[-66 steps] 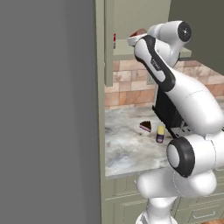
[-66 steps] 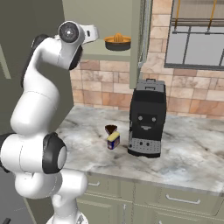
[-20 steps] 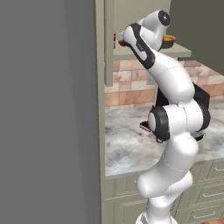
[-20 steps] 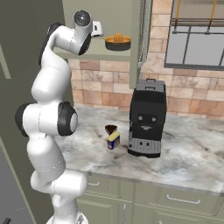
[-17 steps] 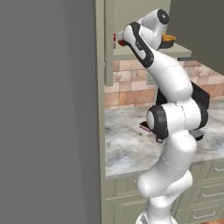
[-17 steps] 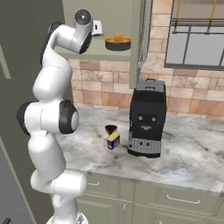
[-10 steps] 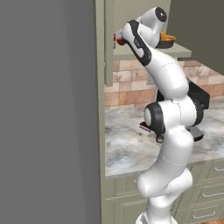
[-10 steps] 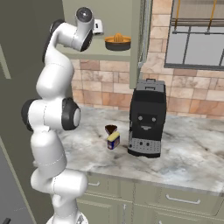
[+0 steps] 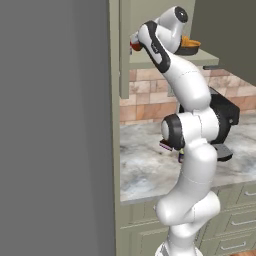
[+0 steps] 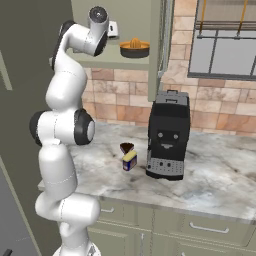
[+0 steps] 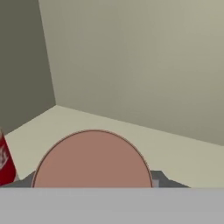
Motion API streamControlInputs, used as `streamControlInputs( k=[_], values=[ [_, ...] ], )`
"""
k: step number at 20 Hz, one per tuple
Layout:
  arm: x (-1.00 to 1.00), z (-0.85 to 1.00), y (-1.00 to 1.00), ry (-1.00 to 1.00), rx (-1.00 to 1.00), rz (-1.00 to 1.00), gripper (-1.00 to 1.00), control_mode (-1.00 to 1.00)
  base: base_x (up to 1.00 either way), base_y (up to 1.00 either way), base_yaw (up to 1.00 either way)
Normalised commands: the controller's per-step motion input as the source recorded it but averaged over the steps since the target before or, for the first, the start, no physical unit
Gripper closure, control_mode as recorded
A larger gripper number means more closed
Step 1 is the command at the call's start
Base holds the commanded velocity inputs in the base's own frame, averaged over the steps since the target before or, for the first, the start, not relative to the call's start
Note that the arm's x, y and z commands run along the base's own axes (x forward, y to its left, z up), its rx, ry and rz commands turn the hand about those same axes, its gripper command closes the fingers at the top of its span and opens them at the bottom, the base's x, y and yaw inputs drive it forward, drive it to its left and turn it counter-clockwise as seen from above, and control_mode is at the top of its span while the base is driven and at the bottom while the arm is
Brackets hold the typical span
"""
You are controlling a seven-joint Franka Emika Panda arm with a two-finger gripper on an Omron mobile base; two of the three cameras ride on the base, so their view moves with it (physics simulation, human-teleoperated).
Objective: Pick the cans from the counter and place them in their designated side in the cabinet.
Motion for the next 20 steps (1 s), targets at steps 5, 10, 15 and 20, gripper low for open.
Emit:
streamControlInputs(
  k=[5,10,15,20],
  values=[
    [0.16,-0.19,0.02,0.04,0.0,0.01,1.0,-1.0,0.0,0.0,0.0],
    [0.13,-0.18,0.01,0.03,0.0,0.01,-1.0,-1.0,0.0,0.0,0.0],
    [0.15,-0.12,0.01,0.02,0.0,0.01,-1.0,-1.0,0.0,0.0,0.0],
    [0.1,-0.05,0.0,0.0,0.0,0.01,-1.0,-1.0,0.0,0.0,0.0]
  ],
)
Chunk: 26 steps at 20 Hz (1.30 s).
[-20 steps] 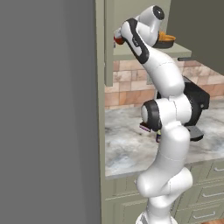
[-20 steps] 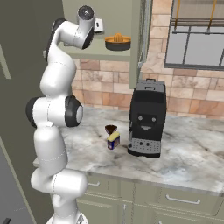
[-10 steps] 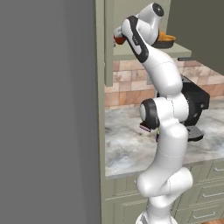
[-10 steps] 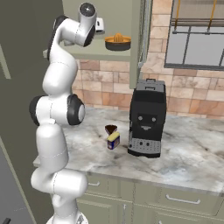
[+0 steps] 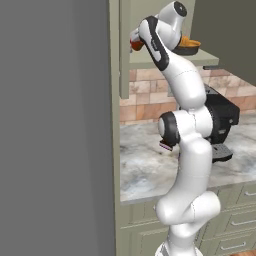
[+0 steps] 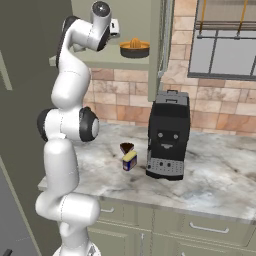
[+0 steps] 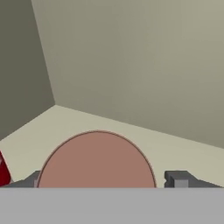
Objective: Pick the cans from the counter and place them in their designated side in the cabinet.
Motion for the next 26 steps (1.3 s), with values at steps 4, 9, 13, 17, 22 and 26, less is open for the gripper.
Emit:
streamControlInputs(
  k=[4,9,13,17,22,26],
  values=[
    [0.13,0.0,0.01,0.0,0.0,0.02,-1.0,-1.0,0.0,0.0,0.0],
    [0.15,0.0,0.0,0.0,0.0,0.02,-1.0,-1.0,0.0,0.0,0.0],
    [0.02,0.02,0.0,-0.05,0.0,0.03,-1.0,-1.0,0.0,0.0,0.0],
    [0.0,0.05,0.0,-0.08,0.0,0.04,-1.0,-1.0,0.0,0.0,0.0],
    [0.0,0.04,0.0,-0.08,0.0,0.05,-1.0,-1.0,0.0,0.0,0.0],
    [-0.06,0.0,0.0,-0.07,0.0,0.04,-1.0,-1.0,0.0,0.0,0.0]
  ],
)
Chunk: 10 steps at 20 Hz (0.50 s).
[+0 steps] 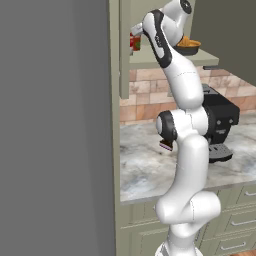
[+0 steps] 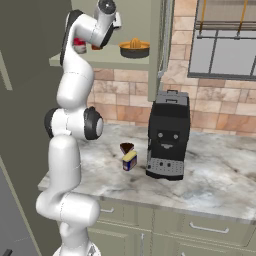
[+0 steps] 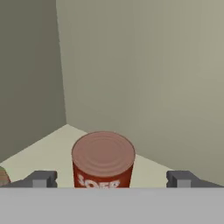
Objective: Pick the cans from the counter and place them in their designated side in the cabinet.
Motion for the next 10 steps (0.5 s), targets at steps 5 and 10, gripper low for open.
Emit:
streamControlInputs(
  k=[5,10],
  values=[
    [-0.2,0.0,0.0,-0.09,0.0,0.04,-1.0,-1.0,0.0,0.0,0.0],
    [-0.36,-0.05,0.05,-0.13,0.0,0.04,-1.0,-1.0,0.0,0.0,0.0]
  ],
)
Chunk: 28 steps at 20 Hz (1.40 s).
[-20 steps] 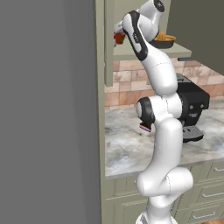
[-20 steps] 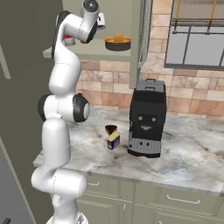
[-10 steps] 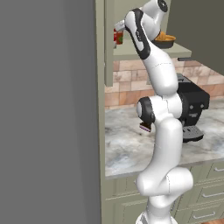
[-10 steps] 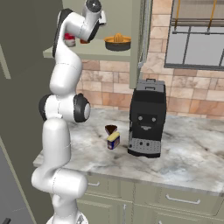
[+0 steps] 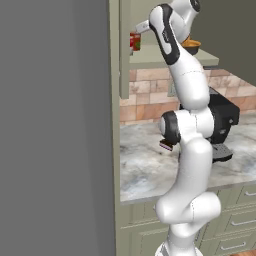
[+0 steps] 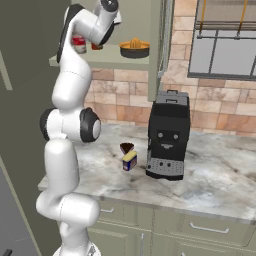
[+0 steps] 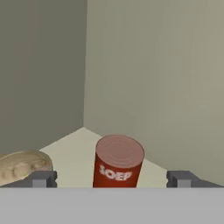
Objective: Pick the cans from the counter and place them in their designated side in the cabinet.
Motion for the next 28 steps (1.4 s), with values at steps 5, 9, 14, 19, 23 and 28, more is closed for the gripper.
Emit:
streamControlInputs(
  k=[5,9,14,19,23,28],
  values=[
    [-0.65,-0.34,0.17,-0.23,-0.01,0.03,-1.0,-1.0,0.0,0.0,0.0],
    [-0.76,-0.44,0.26,-0.26,-0.03,0.03,-1.0,-1.0,0.0,0.0,0.0],
    [-0.75,-0.4,0.32,-0.24,-0.04,0.03,-1.0,-1.0,0.0,0.0,0.0],
    [-0.66,-0.04,0.08,-0.19,-0.03,0.03,-1.0,-1.0,0.0,0.0,0.0],
    [-0.77,0.0,-0.08,-0.12,-0.02,0.0,-1.0,-1.0,0.0,0.0,0.0],
    [-0.8,-0.01,-0.03,-0.09,-0.03,0.0,-1.0,-1.0,0.0,0.0,0.0]
  ],
)
